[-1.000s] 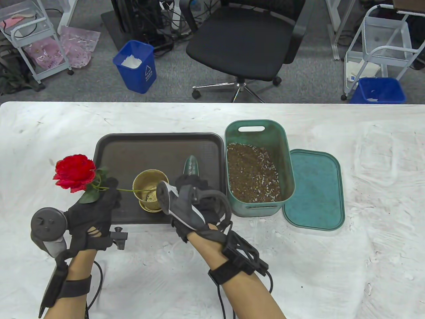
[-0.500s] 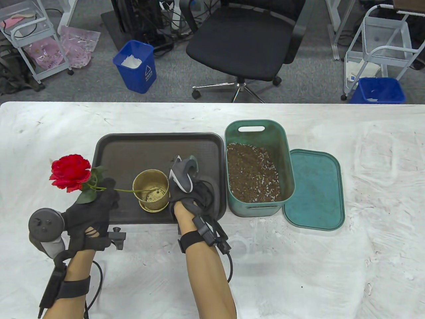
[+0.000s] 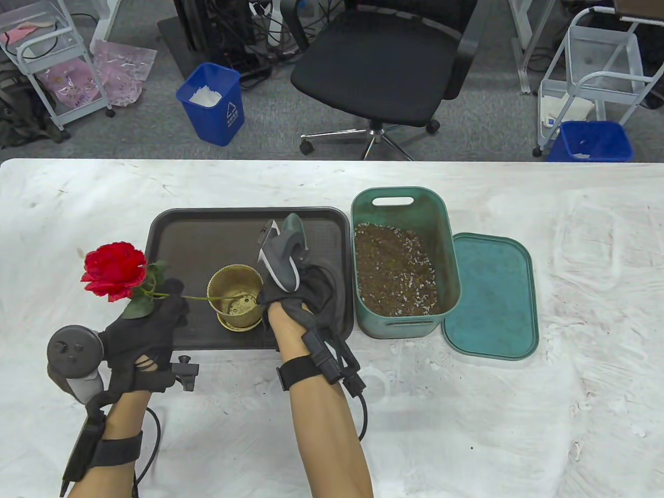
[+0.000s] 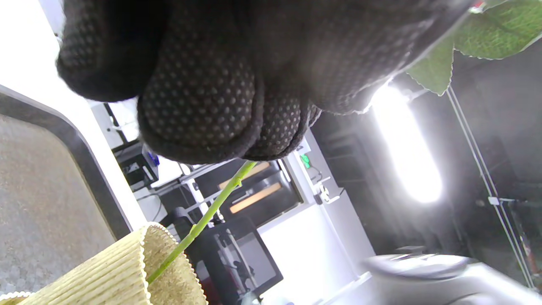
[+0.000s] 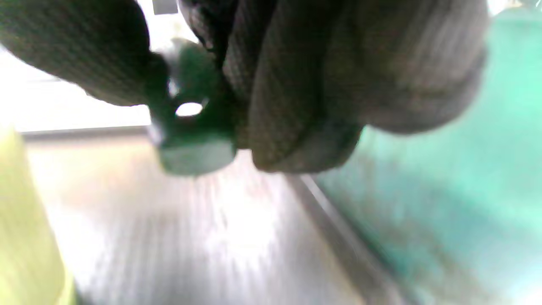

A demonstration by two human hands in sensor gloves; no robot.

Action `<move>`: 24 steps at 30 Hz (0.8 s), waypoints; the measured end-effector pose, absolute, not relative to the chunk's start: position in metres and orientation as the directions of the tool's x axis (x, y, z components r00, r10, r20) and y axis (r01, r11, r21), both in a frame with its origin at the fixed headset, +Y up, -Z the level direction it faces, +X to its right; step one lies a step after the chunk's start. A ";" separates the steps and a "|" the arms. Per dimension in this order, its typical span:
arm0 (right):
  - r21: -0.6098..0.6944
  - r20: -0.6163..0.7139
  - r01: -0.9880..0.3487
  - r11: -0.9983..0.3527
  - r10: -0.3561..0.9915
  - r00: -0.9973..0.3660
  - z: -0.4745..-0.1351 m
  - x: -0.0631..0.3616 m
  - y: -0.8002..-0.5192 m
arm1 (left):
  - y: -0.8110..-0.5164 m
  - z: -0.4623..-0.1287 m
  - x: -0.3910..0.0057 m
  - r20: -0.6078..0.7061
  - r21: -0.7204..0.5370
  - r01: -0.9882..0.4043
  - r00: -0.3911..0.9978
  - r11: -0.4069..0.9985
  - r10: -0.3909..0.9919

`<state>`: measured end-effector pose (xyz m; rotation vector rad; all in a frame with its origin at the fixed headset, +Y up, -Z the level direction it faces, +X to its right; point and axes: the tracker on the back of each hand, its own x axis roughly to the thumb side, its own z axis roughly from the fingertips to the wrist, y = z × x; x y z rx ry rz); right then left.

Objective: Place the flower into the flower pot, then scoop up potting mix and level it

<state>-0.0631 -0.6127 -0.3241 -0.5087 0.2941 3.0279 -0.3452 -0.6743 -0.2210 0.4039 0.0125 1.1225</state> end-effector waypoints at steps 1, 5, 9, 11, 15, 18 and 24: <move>0.142 -0.324 -0.103 -0.984 0.052 -0.945 -0.322 -0.054 -0.598 | -0.674 -0.221 -0.345 0.192 0.321 -0.872 0.442 0.370 0.876; 0.027 -0.342 -0.170 -0.985 0.150 -0.928 -0.322 -0.012 -0.542 | -0.675 -0.221 -0.345 0.192 0.321 -0.871 0.444 0.371 0.875; -0.025 -0.430 -0.246 -0.969 0.232 -0.873 -0.323 0.043 -0.522 | -0.675 -0.221 -0.346 0.186 0.324 -0.871 0.442 0.370 0.878; -0.039 -0.465 -0.239 -0.970 0.229 -0.855 -0.324 0.070 -0.525 | -0.675 -0.222 -0.347 0.180 0.324 -0.874 0.432 0.362 0.884; 0.062 -0.503 -0.165 -0.984 0.112 -0.857 -0.330 0.101 -0.540 | -0.676 -0.223 -0.349 0.171 0.331 -0.873 0.429 0.358 0.887; 0.176 -0.530 -0.125 -0.976 0.013 -0.848 -0.339 0.114 -0.559 | -0.676 -0.222 -0.351 0.160 0.338 -0.874 0.420 0.350 0.893; 0.371 -0.505 -0.158 -0.915 -0.055 -0.861 -0.361 0.119 -0.601 | -0.676 -0.222 -0.351 0.152 0.344 -0.871 0.419 0.350 0.895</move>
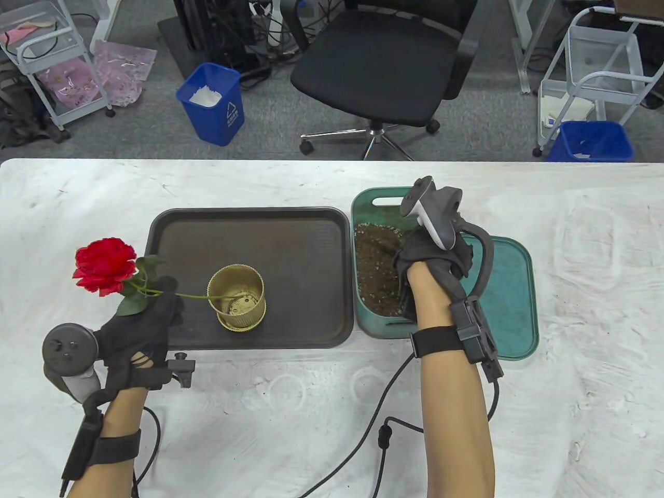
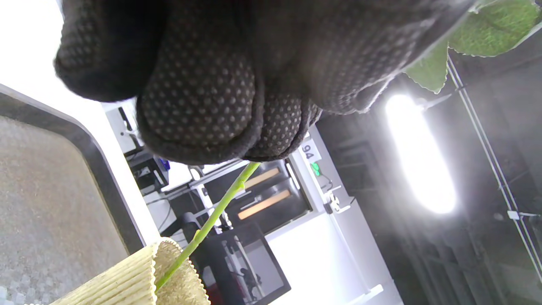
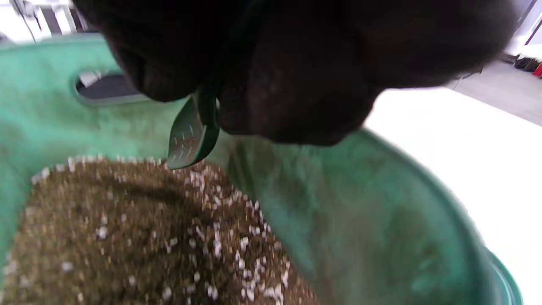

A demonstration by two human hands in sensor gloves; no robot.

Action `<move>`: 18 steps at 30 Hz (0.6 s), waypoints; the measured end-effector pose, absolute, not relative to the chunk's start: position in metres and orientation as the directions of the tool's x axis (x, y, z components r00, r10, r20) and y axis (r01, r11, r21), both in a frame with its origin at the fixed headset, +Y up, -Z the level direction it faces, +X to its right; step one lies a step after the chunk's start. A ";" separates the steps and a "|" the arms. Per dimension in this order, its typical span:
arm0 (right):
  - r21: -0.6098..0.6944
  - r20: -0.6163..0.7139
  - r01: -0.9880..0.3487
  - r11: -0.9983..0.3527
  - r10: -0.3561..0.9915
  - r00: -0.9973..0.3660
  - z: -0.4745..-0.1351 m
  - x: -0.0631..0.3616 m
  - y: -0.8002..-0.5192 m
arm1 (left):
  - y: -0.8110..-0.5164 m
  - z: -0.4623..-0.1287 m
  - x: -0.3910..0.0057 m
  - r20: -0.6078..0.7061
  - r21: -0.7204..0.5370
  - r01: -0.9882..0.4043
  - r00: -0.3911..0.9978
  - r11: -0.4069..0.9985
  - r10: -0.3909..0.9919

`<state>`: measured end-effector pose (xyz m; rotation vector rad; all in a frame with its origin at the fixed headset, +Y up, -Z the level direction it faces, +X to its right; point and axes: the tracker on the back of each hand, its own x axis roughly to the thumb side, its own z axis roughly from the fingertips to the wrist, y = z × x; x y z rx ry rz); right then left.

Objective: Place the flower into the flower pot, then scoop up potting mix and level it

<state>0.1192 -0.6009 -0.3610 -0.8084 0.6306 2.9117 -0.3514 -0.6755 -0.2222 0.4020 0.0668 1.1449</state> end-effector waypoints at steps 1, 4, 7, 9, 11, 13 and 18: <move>0.384 -0.500 -0.157 -0.910 -0.063 -0.864 -0.363 0.119 -0.606 | -0.675 -0.222 -0.351 0.151 0.345 -0.871 0.420 0.351 0.895; 0.404 -0.492 -0.162 -0.900 -0.065 -0.868 -0.369 0.120 -0.618 | -0.675 -0.222 -0.352 0.149 0.347 -0.869 0.422 0.352 0.894; 0.419 -0.498 -0.204 -0.885 -0.036 -0.867 -0.372 0.122 -0.625 | -0.675 -0.222 -0.352 0.149 0.347 -0.869 0.424 0.354 0.893; 0.434 -0.497 -0.231 -0.871 -0.017 -0.868 -0.373 0.123 -0.630 | -0.675 -0.222 -0.352 0.150 0.347 -0.867 0.429 0.358 0.891; 0.447 -0.493 -0.245 -0.860 -0.008 -0.870 -0.374 0.122 -0.633 | -0.675 -0.223 -0.352 0.152 0.348 -0.864 0.435 0.364 0.887; 0.459 -0.493 -0.290 -0.840 0.031 -0.870 -0.375 0.122 -0.636 | -0.675 -0.223 -0.353 0.152 0.349 -0.863 0.437 0.366 0.886; 0.475 -0.504 -0.440 -0.762 0.174 -0.846 -0.378 0.120 -0.641 | -0.675 -0.223 -0.352 0.151 0.348 -0.864 0.434 0.363 0.888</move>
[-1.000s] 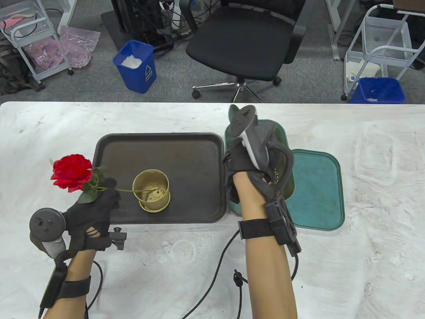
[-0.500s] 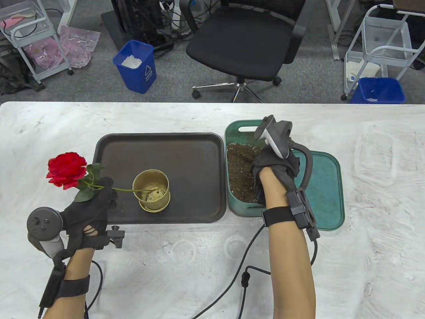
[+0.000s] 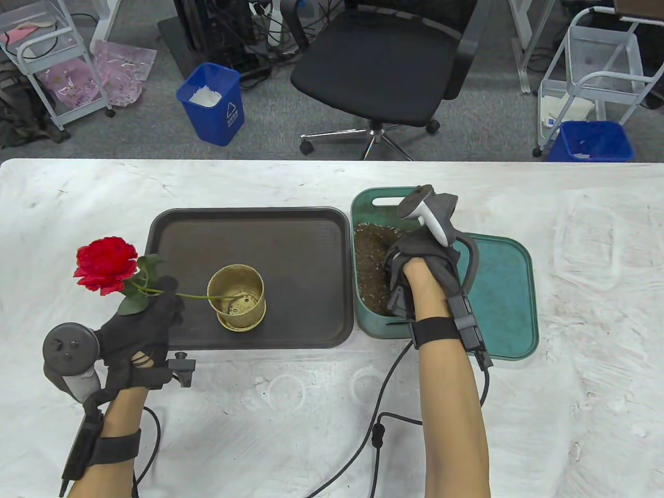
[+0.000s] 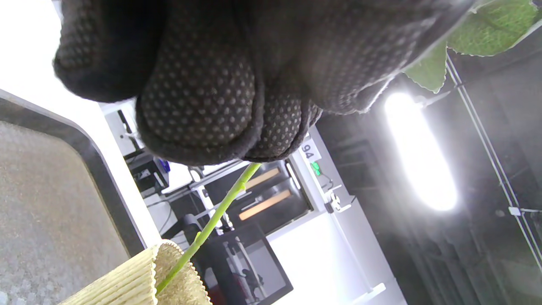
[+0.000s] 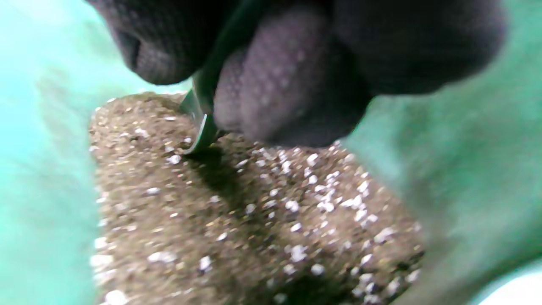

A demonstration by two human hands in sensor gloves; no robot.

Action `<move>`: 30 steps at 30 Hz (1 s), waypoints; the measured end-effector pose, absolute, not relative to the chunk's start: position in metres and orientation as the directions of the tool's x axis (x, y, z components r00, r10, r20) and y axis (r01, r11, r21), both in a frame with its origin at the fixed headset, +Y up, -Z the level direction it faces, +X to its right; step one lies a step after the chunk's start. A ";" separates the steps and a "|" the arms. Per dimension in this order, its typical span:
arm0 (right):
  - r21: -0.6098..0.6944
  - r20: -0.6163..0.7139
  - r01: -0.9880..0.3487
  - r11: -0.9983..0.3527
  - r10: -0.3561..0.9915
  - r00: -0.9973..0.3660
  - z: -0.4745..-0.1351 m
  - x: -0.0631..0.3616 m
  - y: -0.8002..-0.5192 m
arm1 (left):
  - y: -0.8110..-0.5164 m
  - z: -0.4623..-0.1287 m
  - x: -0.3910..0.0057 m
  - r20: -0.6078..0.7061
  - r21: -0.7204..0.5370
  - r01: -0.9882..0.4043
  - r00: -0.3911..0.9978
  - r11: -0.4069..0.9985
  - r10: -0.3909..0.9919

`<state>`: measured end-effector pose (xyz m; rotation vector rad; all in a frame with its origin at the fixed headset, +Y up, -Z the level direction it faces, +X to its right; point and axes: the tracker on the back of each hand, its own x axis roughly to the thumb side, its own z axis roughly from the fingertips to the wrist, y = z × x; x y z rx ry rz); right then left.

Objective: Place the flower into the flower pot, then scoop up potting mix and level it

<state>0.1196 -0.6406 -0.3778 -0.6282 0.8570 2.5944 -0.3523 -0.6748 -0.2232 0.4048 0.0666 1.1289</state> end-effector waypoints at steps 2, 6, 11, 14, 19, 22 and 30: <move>0.478 -0.514 -0.489 -0.729 0.220 -0.829 -0.380 0.117 -0.643 | -0.675 -0.223 -0.352 0.151 0.347 -0.864 0.435 0.364 0.888; 0.464 -0.531 -0.529 -0.710 0.255 -0.808 -0.384 0.113 -0.649 | -0.675 -0.223 -0.352 0.152 0.346 -0.865 0.435 0.364 0.888; 0.452 -0.549 -0.562 -0.693 0.280 -0.787 -0.385 0.110 -0.653 | -0.675 -0.224 -0.352 0.153 0.348 -0.862 0.441 0.370 0.884; 0.447 -0.570 -0.621 -0.644 0.331 -0.752 -0.380 0.115 -0.651 | -0.675 -0.224 -0.352 0.153 0.349 -0.861 0.442 0.370 0.884; 0.409 -0.616 -0.731 -0.546 0.425 -0.663 -0.369 0.130 -0.649 | -0.675 -0.224 -0.351 0.149 0.346 -0.865 0.433 0.363 0.889; 0.375 -0.639 -0.775 -0.509 0.463 -0.614 -0.363 0.134 -0.651 | -0.675 -0.224 -0.350 0.150 0.345 -0.865 0.435 0.365 0.888; 0.249 -0.678 -0.847 -0.469 0.540 -0.499 -0.346 0.147 -0.640 | -0.674 -0.223 -0.349 0.156 0.341 -0.865 0.438 0.368 0.885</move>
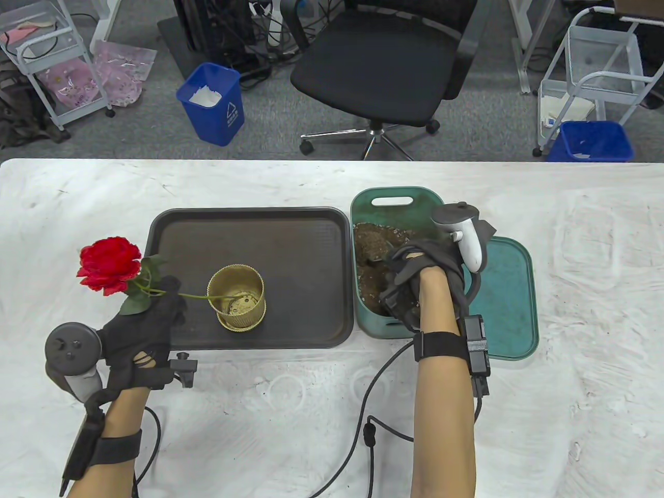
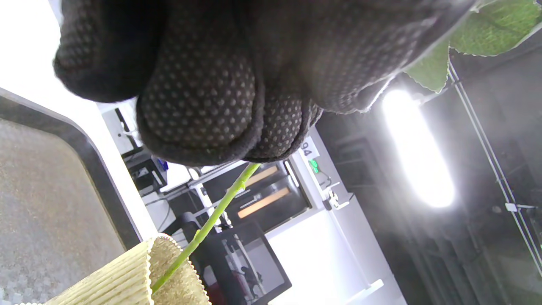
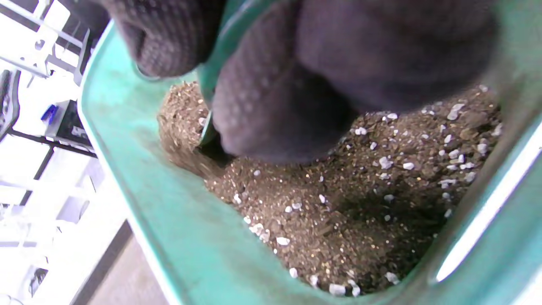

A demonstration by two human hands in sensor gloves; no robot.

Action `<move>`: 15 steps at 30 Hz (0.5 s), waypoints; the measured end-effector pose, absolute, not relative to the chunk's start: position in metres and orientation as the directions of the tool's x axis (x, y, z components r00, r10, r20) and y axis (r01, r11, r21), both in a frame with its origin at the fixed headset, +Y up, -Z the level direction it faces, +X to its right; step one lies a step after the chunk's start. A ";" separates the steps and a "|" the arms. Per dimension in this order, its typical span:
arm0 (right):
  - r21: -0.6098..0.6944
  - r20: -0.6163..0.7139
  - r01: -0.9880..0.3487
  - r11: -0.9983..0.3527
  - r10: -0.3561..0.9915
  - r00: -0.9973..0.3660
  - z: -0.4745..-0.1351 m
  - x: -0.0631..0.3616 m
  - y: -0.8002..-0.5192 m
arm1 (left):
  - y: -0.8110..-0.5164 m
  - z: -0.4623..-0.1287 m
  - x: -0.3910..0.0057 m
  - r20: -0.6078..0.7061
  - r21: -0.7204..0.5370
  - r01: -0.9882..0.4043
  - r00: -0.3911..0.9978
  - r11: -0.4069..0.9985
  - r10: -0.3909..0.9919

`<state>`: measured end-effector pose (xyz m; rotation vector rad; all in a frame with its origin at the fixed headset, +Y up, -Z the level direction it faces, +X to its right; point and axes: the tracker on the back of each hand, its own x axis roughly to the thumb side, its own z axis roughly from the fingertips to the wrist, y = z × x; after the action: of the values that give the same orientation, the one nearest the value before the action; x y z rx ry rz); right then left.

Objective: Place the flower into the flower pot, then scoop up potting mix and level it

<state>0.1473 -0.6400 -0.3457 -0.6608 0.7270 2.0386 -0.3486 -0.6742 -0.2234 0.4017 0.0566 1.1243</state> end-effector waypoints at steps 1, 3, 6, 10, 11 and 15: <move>0.235 -0.681 -0.852 -0.467 0.547 -0.488 -0.344 0.149 -0.639 | -0.674 -0.223 -0.349 0.156 0.340 -0.866 0.437 0.367 0.886; 0.207 -0.685 -0.865 -0.458 0.563 -0.462 -0.339 0.152 -0.635 | -0.674 -0.223 -0.348 0.156 0.341 -0.866 0.437 0.367 0.886; 0.178 -0.682 -0.881 -0.437 0.591 -0.431 -0.333 0.155 -0.630 | -0.674 -0.223 -0.348 0.157 0.339 -0.866 0.437 0.367 0.886; 0.151 -0.671 -0.886 -0.439 0.612 -0.418 -0.327 0.158 -0.620 | -0.674 -0.223 -0.349 0.160 0.340 -0.861 0.450 0.379 0.879; 0.144 -0.668 -0.892 -0.429 0.623 -0.407 -0.325 0.159 -0.617 | -0.674 -0.223 -0.349 0.159 0.339 -0.864 0.444 0.374 0.882; 0.135 -0.643 -0.901 -0.413 0.655 -0.397 -0.320 0.157 -0.605 | -0.674 -0.223 -0.349 0.158 0.340 -0.862 0.447 0.376 0.880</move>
<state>0.1573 -0.6054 -0.3197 -0.6229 0.5830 1.9480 -0.3491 -0.6740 -0.2225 0.4024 0.0525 1.1146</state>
